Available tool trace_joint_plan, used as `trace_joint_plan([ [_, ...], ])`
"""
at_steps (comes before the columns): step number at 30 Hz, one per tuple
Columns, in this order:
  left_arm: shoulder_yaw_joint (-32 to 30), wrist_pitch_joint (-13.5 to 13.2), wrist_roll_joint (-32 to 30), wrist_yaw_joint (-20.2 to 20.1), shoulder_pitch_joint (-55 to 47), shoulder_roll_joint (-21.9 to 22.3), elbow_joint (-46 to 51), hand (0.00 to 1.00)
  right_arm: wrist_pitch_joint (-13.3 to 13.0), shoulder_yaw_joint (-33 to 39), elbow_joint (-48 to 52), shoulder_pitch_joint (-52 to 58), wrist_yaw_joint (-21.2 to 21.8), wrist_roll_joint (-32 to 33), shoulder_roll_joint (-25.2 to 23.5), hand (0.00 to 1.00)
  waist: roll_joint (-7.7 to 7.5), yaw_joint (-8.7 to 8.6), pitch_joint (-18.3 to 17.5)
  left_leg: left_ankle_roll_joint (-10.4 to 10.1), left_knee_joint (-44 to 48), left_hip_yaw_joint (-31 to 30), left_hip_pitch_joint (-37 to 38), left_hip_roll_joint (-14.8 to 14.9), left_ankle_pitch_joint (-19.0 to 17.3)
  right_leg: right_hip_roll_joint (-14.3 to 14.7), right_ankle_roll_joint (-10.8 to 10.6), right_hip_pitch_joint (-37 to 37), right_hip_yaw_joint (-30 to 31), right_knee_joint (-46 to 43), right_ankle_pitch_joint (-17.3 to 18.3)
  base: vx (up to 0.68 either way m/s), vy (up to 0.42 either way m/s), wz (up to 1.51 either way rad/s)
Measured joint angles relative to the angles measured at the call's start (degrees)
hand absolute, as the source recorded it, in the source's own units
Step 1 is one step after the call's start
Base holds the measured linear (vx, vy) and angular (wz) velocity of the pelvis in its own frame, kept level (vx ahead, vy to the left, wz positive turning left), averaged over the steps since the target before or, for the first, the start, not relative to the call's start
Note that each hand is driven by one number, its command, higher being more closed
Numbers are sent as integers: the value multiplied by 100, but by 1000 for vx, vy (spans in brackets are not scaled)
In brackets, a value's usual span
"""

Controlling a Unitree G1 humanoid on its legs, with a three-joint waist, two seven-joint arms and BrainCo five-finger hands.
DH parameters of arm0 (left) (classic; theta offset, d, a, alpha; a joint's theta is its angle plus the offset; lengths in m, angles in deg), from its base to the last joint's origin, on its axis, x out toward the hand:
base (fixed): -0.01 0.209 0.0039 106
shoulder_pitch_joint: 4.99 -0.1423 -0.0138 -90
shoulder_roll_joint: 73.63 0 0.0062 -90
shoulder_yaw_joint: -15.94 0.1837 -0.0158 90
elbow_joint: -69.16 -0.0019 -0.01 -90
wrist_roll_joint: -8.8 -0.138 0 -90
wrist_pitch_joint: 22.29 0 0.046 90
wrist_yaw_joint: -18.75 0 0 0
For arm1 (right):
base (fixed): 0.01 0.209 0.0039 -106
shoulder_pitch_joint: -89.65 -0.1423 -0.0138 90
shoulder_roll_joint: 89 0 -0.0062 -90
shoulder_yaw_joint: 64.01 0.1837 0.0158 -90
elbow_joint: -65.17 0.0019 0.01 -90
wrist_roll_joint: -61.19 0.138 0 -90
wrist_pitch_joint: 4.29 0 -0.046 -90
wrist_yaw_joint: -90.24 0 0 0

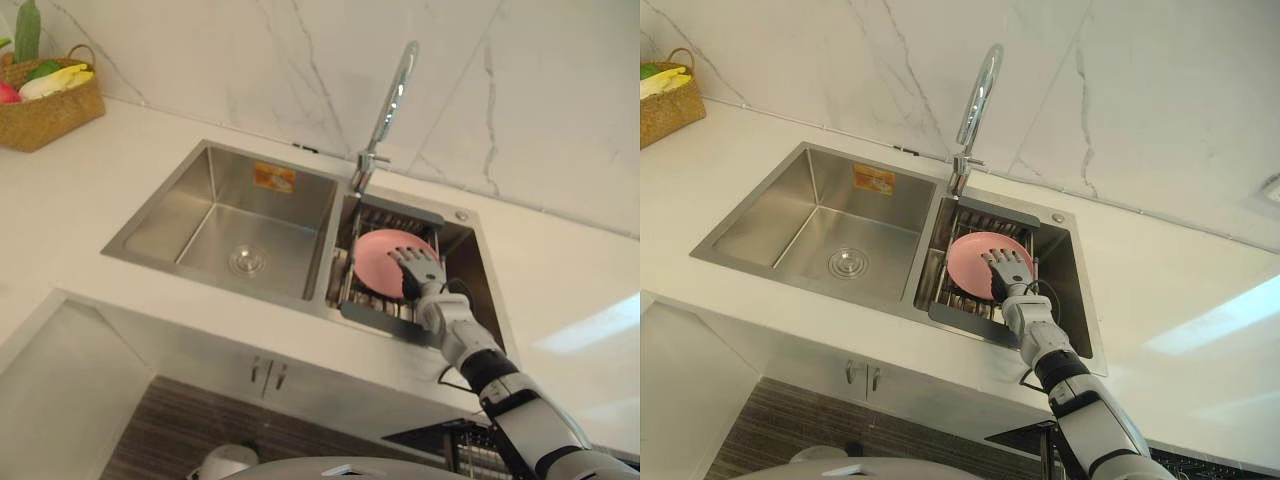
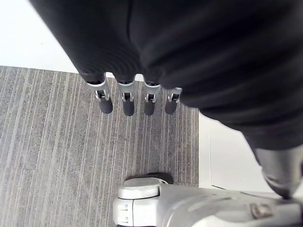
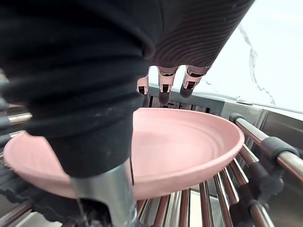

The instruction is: Walk over to the sink, pick up the cup, carry it to the dishwasher, place the cup inside the dishwasher, then close the dishwasher door

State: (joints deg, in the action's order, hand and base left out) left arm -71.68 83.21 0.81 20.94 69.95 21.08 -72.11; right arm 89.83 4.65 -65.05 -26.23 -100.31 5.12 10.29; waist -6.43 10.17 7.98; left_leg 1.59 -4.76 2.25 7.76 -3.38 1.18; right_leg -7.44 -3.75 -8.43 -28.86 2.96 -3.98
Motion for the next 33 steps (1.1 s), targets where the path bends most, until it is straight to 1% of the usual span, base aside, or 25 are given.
trace_joint_plan([
  [4, 0, -53, -8, 1, 60, -1, 3, 0, -10, -94, -222, -79, -103, 25, -24, 0, 16, 73, 104, 1, 1, -47, -21, -3, -1, 1, -11, 3, -35, -6, 13, 23, -1, 6],
  [6, 0, -63, -7, 4, 79, 2, 8, 0, -16, -97, -118, -95, -222, 63, -31, 0, -1, 71, 165, 1, 1, -47, -22, -3, -1, 1, -11, 7, -32, -9, 12, 0, 0, 0],
  [7, 0, -74, -7, 3, 80, 1, 8, 0, -11, -95, -129, -96, -266, 66, -30, 0, 39, 60, 200, 1, 1, -45, -24, -2, -1, 2, -9, 10, -29, -10, 13, 0, 0, 0],
  [10, 0, -95, -7, 4, 81, 2, 7, 0, -11, -96, -150, -96, -386, 77, -31, 0, 30, 65, 205, 2, 1, -44, -24, -2, -2, 3, -9, 12, -26, -10, 14, 0, 0, 0],
  [11, 0, -105, -7, 5, 81, 2, 7, 0, -4, -96, -184, -96, -472, 176, -31, 0, 30, 81, 211, 2, 1, -44, -24, -2, -2, 3, -9, 12, -25, -11, 14, 0, 0, 0],
  [13, 0, -124, -7, 7, 82, 2, 7, 0, 23, -96, -206, -96, -546, 234, -32, 0, 26, 95, 224, 1, 1, -44, -24, -2, -1, 3, -7, 13, -25, -11, 15, 0, 0, 0],
  [14, 0, -168, -6, 10, 82, 2, 7, 0, 77, -96, -247, -96, -681, 237, -43, 0, 20, 107, 245, 1, 0, -44, -24, -1, -1, 3, -7, 13, -25, -11, 15, 0, 0, 0],
  [16, -1, -201, -7, 11, 82, 1, 7, 0, 122, -95, -271, -96, -818, 241, -56, 0, 15, 108, 272, 0, 0, -44, -24, -1, 0, 1, -16, 13, -24, -11, 23, 0, 0, 0],
  [25, -6, -266, -13, 16, 82, -3, 10, 0, 147, -41, -313, -76, -1304, 288, -63, 0, 7, 103, 304, 0, 1, -37, -64, -4, 2, -3, -20, 55, -18, -24, 25, 0, 0, 0],
  [27, -6, -274, -16, 19, 82, -3, 11, 0, 230, -31, -315, -76, -1402, 293, -63, 0, 8, 103, 305, 1, 1, -38, -64, -3, 2, 0, -12, 55, -19, -25, 15, 0, 0, 0],
  [31, -3, -292, -17, 32, 82, 0, 18, 0, 273, 146, -320, -77, -1606, 594, -62, 0, 24, 105, 315, 2, 12, -40, -65, -4, 3, 20, -14, 55, -23, -28, 13, 0, 0, 0],
  [33, 0, -314, -23, 33, 80, 7, 18, 0, 301, 239, -319, -78, -1634, 683, -60, 0, 47, 115, 330, 4, 32, -46, -65, -4, 5, 24, -15, 55, -25, -30, 13, 0, 0, 0],
])
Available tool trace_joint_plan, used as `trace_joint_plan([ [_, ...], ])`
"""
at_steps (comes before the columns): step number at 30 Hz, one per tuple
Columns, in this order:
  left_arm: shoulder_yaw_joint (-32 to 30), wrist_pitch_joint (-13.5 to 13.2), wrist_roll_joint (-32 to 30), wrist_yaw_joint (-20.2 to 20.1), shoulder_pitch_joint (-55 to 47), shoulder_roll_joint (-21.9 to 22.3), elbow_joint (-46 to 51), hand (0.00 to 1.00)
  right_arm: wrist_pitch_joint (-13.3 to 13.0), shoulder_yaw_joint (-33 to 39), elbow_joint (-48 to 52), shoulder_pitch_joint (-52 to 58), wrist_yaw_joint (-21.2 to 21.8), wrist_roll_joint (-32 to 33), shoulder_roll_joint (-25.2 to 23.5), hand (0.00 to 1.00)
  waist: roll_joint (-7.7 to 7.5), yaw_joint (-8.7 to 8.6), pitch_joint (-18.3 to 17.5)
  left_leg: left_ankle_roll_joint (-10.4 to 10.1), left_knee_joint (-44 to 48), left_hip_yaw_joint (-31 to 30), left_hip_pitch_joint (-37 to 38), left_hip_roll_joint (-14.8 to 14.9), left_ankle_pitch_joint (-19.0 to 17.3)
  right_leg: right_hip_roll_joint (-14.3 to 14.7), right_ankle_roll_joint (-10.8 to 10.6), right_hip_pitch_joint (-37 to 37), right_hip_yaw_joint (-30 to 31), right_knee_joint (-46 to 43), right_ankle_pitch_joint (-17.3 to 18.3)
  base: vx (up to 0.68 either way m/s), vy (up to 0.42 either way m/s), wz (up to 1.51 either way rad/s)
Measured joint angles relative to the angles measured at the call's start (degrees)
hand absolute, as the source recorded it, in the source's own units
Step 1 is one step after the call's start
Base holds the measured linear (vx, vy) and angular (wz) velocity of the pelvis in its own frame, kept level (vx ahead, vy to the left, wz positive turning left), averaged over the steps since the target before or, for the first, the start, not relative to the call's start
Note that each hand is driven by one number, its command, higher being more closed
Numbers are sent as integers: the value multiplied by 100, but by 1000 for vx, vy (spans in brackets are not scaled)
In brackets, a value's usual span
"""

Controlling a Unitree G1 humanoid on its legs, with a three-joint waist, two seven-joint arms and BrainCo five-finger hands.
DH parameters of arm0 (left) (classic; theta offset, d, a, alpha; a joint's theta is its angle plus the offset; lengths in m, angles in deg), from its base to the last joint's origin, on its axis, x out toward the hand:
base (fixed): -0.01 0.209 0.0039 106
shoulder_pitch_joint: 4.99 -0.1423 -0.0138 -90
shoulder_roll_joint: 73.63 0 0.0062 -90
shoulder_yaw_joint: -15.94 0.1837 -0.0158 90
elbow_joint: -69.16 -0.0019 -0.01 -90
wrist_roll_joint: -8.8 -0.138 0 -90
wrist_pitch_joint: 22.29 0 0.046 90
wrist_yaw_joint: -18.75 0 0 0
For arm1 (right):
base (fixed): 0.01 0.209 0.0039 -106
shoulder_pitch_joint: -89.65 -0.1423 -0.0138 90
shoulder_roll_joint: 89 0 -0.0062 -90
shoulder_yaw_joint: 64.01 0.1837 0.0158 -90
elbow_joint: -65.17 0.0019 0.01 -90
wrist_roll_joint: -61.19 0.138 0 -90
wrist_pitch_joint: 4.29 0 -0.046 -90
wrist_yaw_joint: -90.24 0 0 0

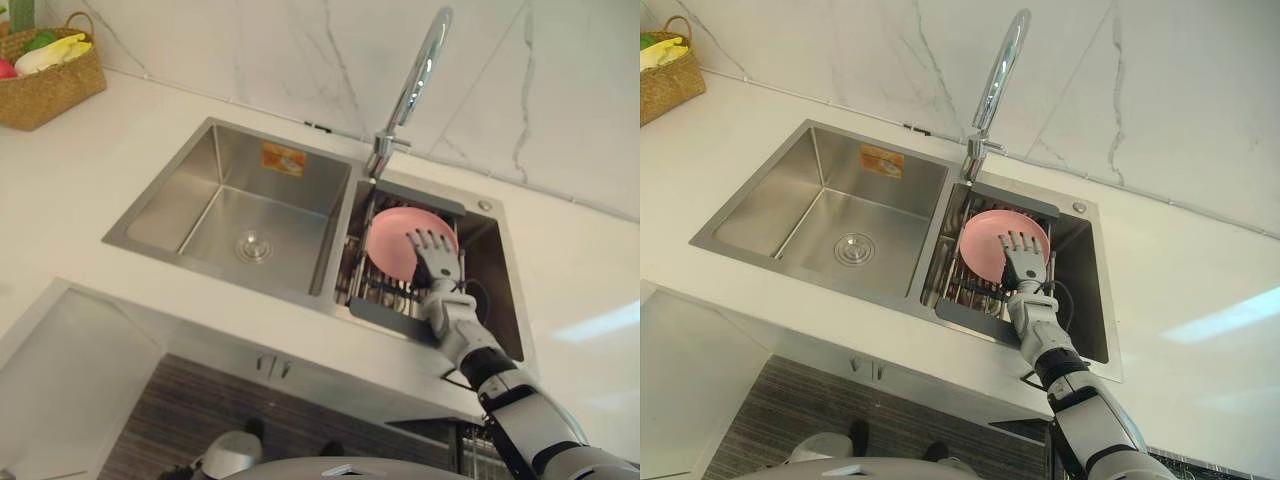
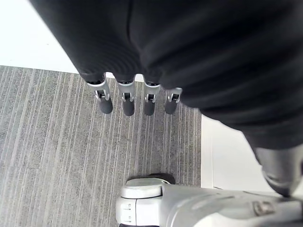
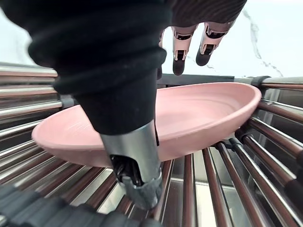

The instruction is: Walk over to the sink, pick up the cup, carry it to the dishwasher, place the cup inside the dishwasher, then close the dishwasher door

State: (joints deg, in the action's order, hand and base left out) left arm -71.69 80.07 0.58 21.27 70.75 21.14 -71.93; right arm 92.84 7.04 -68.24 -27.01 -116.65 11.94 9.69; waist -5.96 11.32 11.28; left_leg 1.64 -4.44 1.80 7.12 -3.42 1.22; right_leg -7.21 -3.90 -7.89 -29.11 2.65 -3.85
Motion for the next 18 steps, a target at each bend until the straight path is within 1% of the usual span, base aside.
trace_joint_plan([
  [4, 0, -44, -89, 15, -2, 7, 2, 0, -4, 3, -6, -3, -74, 60, 31, 0, 23, 26, 15, 20, 0, -23, -3, 3, 14, 5, 5, 0, -13, -9, 3, 0, 0, 0],
  [6, 3, -59, -90, 29, -6, 11, 1, 0, -3, 6, -6, -6, -103, 140, 53, 0, 61, 35, 39, 20, -9, -26, -3, 3, 17, 1, 8, 1, -14, -17, 5, 0, 0, 0],
  [7, 3, -71, -91, 42, -12, 16, 1, 0, -2, 12, -7, -14, -106, 178, 61, 0, 50, 34, 35, 20, -28, -28, -3, 3, 18, -2, 7, 3, -14, -24, 6, 0, 0, 0],
  [11, 1, -116, -93, 48, -34, 25, 2, 0, -16, 12, -7, -56, -107, 177, 61, 0, 78, 1, 54, 18, -30, -28, -4, 1, 20, -29, 5, 8, -13, -32, 10, 0, 0, 0],
  [18, 1, -126, -96, 85, -53, 30, 8, 0, -88, 14, -6, -64, -167, 175, 69, 0, 84, -27, 57, 18, -29, -29, -7, 0, 20, -31, -1, 13, -13, -35, 12, 0, 0, 0],
])
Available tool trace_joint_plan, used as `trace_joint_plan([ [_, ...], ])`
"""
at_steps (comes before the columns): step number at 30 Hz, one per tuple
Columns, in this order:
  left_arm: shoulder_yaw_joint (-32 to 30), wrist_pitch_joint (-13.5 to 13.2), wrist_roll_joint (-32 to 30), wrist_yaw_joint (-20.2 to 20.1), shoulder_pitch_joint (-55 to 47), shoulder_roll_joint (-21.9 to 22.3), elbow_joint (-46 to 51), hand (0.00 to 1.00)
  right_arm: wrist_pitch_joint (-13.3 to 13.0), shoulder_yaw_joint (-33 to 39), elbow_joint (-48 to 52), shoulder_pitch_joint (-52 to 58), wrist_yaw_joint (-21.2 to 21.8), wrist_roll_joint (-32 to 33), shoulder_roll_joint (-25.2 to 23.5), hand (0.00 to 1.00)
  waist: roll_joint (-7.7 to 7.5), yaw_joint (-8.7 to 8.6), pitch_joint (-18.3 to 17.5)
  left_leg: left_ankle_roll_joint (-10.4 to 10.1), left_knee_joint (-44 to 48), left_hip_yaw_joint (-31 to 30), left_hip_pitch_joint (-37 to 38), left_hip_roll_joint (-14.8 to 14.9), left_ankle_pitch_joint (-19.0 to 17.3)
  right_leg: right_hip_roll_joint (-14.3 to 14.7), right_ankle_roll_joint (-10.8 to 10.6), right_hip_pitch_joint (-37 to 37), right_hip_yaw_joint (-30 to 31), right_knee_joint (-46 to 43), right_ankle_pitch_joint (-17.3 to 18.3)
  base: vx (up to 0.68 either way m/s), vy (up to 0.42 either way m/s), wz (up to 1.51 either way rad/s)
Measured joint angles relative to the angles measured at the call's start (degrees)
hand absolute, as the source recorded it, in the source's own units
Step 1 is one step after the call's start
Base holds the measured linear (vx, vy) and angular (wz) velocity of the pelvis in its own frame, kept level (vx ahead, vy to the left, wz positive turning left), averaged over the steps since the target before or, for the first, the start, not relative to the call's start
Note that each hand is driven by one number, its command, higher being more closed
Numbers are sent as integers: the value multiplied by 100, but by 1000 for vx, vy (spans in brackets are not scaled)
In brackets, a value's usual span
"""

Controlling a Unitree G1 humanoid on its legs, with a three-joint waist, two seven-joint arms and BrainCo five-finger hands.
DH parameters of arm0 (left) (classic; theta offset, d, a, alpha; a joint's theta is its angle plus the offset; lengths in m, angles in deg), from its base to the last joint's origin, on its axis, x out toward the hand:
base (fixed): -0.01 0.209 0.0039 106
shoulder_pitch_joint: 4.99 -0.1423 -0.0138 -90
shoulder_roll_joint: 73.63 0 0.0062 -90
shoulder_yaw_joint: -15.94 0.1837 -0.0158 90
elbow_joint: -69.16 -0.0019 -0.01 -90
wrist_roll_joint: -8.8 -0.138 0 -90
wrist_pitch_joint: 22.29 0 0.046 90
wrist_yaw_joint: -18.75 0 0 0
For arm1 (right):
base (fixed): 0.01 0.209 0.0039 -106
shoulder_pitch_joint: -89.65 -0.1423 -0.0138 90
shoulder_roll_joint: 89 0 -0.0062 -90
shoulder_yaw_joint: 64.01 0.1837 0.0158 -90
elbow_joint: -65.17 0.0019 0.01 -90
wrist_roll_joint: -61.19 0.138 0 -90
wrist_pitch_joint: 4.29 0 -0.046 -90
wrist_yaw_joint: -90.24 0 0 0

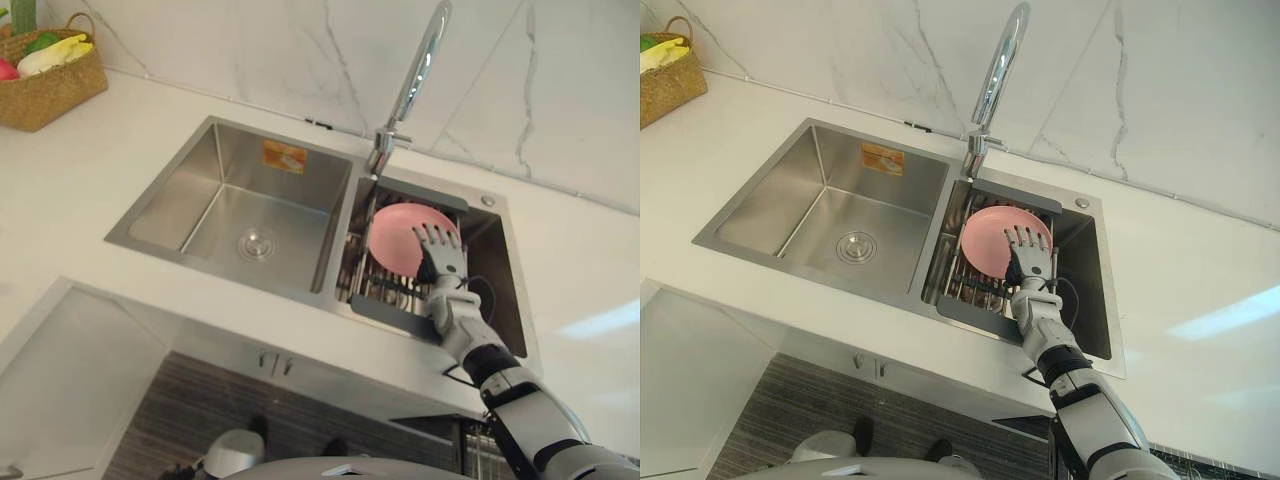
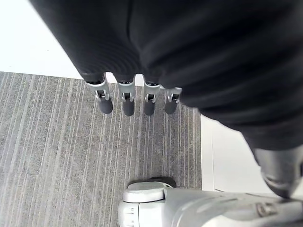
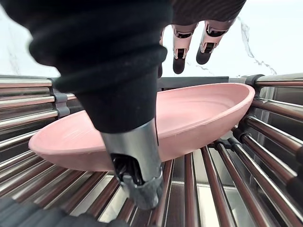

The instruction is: Walk over to the sink, pick up the cup, carry it to the dishwasher, place the cup inside the dishwasher, then close the dishwasher door

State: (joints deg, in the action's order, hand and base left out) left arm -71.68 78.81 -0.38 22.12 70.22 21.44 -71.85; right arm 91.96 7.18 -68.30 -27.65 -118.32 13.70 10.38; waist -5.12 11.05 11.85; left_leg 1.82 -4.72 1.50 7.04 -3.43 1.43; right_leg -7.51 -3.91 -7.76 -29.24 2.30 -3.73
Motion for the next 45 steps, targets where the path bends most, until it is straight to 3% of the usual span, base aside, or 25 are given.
trace_joint_plan([
  [13, -3, -24, 0, 17, -57, 40, 54, 0, -163, 171, 257, 20, -291, 55, 20, 0, 85, -180, 53, 0, 31, 18, -10, 0, -1, -6, -8, 27, 25, -14, 6, 0, 0, 0],
  [30, -1, -44, 2, 125, -63, 74, 94, 0, -267, 352, 682, 256, -537, 50, 165, 0, 127, -195, 79, 3, 33, 131, -30, 24, -5, 36, -3, 90, 104, -17, -25, 0, 0, -2],
  [31, -1, -44, 2, 125, -63, 74, 94, 0, -275, 352, 682, 256, -557, 51, 165, 100, 127, -198, 79, 3, 38, 131, -31, 25, -5, 37, -3, 91, 107, -17, -25, 0, 0, 0],
  [45, -3, -46, 0, 127, -65, 78, 93, 0, -405, 365, 890, 413, -545, 34, 210, 100, 127, -213, 74, 10, 66, 127, -44, 33, -10, 45, -2, 98, 111, -20, -26, 0, 0, 0],
])
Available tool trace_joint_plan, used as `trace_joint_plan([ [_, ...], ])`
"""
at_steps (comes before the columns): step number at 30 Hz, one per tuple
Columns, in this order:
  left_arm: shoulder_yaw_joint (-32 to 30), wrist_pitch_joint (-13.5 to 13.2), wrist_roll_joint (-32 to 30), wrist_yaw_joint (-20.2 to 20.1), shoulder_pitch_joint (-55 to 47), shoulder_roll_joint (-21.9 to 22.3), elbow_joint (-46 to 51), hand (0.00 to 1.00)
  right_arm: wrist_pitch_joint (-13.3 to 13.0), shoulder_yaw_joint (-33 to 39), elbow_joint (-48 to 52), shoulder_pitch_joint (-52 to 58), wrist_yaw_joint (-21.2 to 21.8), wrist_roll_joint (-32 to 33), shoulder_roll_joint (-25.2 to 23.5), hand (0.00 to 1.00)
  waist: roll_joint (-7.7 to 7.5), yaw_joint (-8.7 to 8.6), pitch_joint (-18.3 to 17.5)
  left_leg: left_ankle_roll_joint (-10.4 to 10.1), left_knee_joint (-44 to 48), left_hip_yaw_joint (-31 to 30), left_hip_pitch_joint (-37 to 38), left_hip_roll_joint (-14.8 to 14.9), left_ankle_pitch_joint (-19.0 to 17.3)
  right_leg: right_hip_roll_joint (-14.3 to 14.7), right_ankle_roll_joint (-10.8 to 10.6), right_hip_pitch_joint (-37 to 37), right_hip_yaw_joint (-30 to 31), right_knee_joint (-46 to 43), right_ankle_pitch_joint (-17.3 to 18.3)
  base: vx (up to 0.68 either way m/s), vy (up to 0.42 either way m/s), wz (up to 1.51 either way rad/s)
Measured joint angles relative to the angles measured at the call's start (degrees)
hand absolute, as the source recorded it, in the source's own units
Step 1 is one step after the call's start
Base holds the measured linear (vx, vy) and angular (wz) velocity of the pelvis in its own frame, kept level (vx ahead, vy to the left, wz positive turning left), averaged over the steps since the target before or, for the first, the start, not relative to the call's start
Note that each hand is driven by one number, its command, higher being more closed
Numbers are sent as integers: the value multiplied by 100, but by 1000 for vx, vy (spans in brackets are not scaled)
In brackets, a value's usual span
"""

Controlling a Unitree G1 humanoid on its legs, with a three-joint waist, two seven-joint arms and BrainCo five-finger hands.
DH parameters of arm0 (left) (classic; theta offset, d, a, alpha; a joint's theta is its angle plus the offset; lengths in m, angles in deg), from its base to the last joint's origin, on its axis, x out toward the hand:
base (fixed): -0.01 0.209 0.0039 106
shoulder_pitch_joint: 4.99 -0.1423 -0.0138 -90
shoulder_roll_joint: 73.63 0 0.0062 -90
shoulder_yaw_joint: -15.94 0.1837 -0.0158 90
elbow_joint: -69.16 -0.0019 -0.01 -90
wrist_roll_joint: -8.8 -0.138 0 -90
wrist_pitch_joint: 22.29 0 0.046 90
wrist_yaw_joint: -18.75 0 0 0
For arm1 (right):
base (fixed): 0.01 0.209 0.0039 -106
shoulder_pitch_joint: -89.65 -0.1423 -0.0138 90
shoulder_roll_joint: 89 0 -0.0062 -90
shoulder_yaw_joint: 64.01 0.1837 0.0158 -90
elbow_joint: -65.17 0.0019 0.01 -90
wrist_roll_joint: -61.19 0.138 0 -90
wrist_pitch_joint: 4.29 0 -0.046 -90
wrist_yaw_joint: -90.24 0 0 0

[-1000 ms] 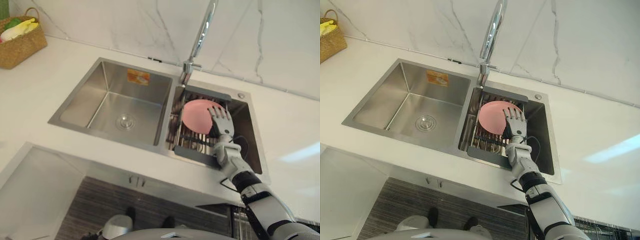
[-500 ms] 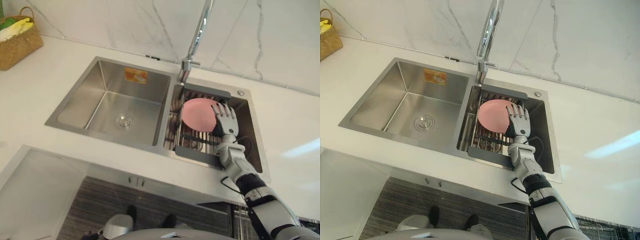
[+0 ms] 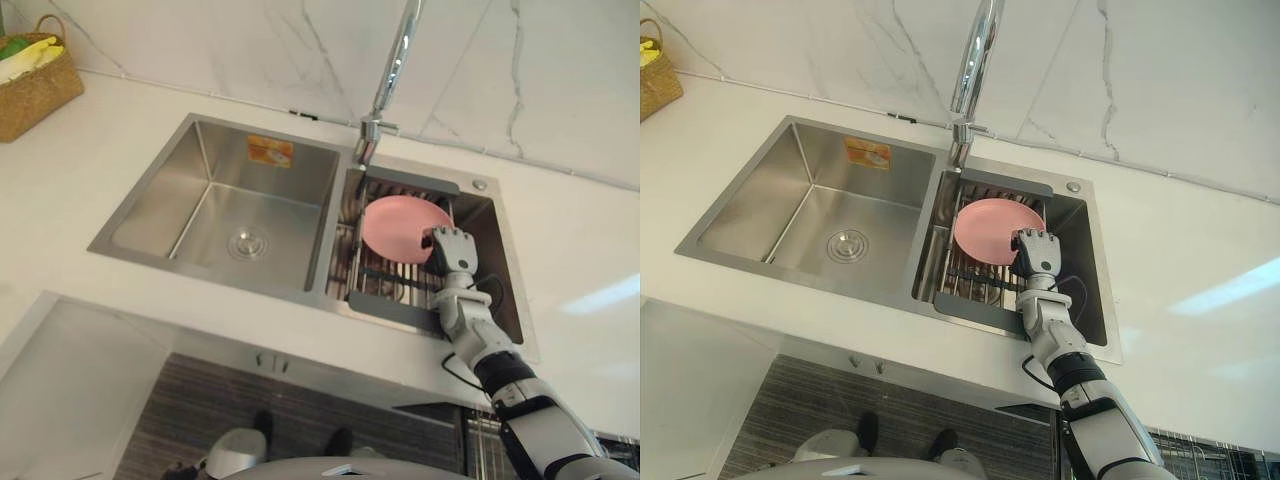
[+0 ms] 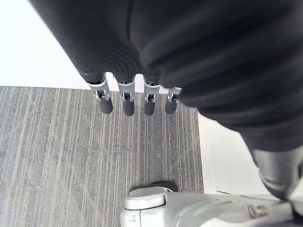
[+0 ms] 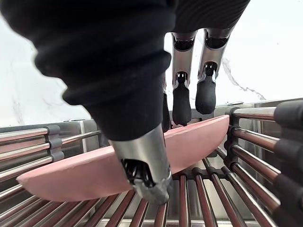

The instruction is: Walk over to the sink, pick up the cup, carry it to the dishwasher, place the cup inside the dishwasher, then close the dishwasher door

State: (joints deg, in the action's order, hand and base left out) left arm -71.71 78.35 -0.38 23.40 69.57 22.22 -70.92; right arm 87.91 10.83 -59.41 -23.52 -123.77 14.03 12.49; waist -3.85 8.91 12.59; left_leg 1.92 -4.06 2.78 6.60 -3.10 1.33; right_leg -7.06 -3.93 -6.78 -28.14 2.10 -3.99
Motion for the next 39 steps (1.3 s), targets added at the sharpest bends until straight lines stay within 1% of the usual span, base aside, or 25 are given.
trace_joint_plan([
  [3, -1, -1, 0, 1, 0, 0, 0, 0, -22, 0, 0, 0, 0, -2, 3, 100, -1, 0, -1, 0, 0, -7, 0, 0, 0, 1, 0, 1, 0, 0, 0, 0, 0, 0],
  [7, -1, -1, -4, 1, -1, 0, 0, 0, -120, 0, 0, 1, 11, -46, 18, 100, -3, -7, -2, 1, 0, -17, -4, 0, 1, 2, 0, 7, 1, 1, 0, 0, 0, 0],
  [16, 0, -1, -11, 2, 0, -1, 1, 0, -461, -7, 1, 27, 99, -48, 193, 100, -11, -17, -6, 31, 46, -78, -41, 1, 17, 8, -1, 13, -25, 1, -3, 0, 0, 1],
  [20, 0, -7, -13, 2, -1, -1, 4, 0, -529, -27, 1, 27, 114, -52, 255, 100, -12, -14, -7, 33, 107, -98, -48, 10, 11, 15, 14, 16, -57, 4, -19, 0, 0, 4],
  [21, 0, -7, -14, 4, -1, -1, 4, 0, -580, -27, 11, 27, 112, -53, 256, 100, -14, -12, -8, 32, 111, -98, -50, 18, 11, 22, 21, 16, -56, 7, -23, 0, 0, 0],
  [24, -1, -7, -14, 8, -2, -2, 4, 0, -575, -29, 119, 28, 106, -52, 256, 100, -14, -16, -8, 23, 111, -95, -51, 33, 6, 22, 34, 16, -46, 17, -32, 0, 0, -1],
  [28, -3, -3, -18, 6, -5, -5, 4, 0, -584, -34, 542, 21, 80, -57, 291, 100, -18, -35, -11, 0, 113, -33, -51, 58, -3, 44, 61, 36, 21, 24, -51, 0, 0, -9],
  [31, -7, -5, -132, 9, -10, -22, 4, 0, -585, -34, 701, 2, -47, -54, 295, 100, -62, -16, -66, 10, 110, 9, -54, 66, 17, 51, 75, 68, 56, 24, -62, 0, 0, -7],
  [33, -5, -6, -212, 14, -14, -35, 4, 0, -571, -34, 699, 1, -232, -45, 295, 100, -93, 4, -91, 14, 110, 5, -54, 61, 26, 46, 73, 65, 51, 24, -66, 0, 0, 0],
  [35, -4, -3, -224, 22, -17, -46, 3, 0, -571, -30, 700, -6, -514, -33, 293, 100, -123, 20, -114, 23, 110, -9, -52, 48, 37, 36, 69, 58, 40, 23, -69, 0, 0, 2],
  [36, -5, -3, -224, 24, -19, -47, 3, 0, -571, -29, 699, -10, -563, -32, 292, 100, -127, 23, -117, 25, 110, -15, -52, 45, 39, 34, 67, 57, 37, 22, -70, 0, 0, 4],
  [37, -5, -4, -222, 26, -26, -45, 3, 0, -567, -28, 700, -31, -653, -27, 283, 0, -129, 27, -118, 30, 109, -26, -53, 39, 45, 32, 64, 56, 32, 21, -73, 0, 0, 3],
  [39, -5, -9, -222, 26, -39, -43, 3, 0, -540, -27, 700, -86, -660, -1, 258, 0, -127, 24, -119, 31, 105, -35, -55, 33, 53, 31, 64, 57, 27, 21, -76, 0, 0, 0],
])
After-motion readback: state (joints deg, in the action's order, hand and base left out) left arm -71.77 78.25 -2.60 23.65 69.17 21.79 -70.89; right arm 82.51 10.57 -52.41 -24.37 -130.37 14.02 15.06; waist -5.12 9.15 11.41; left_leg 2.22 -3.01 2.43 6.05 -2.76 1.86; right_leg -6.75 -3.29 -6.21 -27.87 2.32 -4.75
